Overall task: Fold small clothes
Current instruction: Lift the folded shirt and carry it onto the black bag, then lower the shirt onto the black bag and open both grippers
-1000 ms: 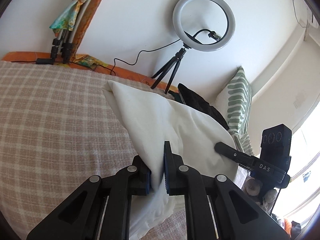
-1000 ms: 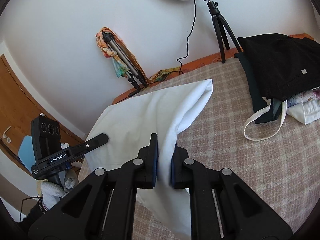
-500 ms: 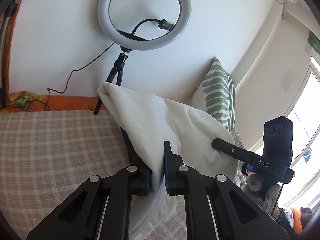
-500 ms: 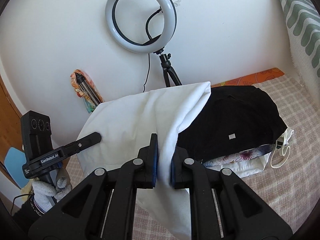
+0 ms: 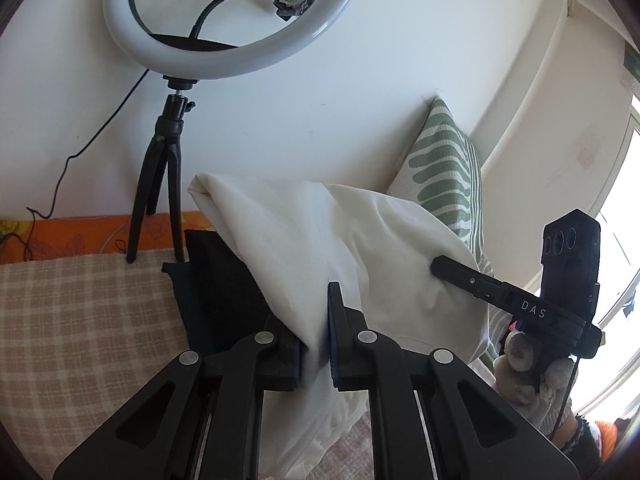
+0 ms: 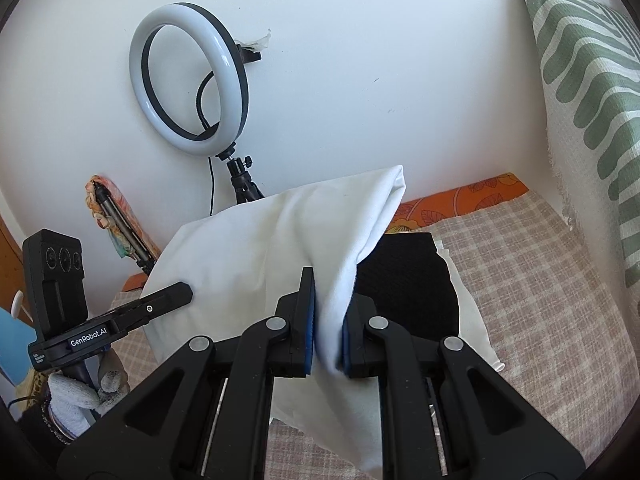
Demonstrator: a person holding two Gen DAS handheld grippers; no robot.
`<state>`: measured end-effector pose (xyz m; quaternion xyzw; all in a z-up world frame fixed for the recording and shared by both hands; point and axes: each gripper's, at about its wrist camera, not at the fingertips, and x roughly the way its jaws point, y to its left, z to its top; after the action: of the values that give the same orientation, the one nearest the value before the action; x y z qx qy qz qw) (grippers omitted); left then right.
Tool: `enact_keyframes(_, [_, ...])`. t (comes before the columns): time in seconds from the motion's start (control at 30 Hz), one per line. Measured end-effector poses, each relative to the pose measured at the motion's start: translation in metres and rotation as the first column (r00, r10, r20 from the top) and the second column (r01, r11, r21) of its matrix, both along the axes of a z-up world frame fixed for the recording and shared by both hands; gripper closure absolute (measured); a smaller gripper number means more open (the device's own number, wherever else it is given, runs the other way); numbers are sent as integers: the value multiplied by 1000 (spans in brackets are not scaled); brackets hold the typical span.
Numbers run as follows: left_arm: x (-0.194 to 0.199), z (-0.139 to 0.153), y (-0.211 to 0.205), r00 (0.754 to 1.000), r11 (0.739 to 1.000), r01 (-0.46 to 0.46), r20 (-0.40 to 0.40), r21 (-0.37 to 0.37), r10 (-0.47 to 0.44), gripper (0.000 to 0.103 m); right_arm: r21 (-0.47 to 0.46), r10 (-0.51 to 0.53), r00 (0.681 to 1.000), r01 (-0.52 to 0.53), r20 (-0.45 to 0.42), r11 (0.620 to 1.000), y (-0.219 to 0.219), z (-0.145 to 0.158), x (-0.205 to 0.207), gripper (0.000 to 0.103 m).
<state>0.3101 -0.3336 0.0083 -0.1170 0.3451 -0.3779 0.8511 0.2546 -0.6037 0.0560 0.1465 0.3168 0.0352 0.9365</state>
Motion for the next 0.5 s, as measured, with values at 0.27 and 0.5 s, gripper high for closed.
enact_keyframes(0.27, [12, -23, -33, 999, 992, -36, 14, 122, 35, 94, -55, -47, 997, 44, -60, 997, -27, -30, 29, 92])
enact_keyframes(0.5, [10, -26, -44, 990, 951, -122, 97, 286, 98, 89, -143, -164, 980, 148, -110, 979, -37, -44, 40, 88])
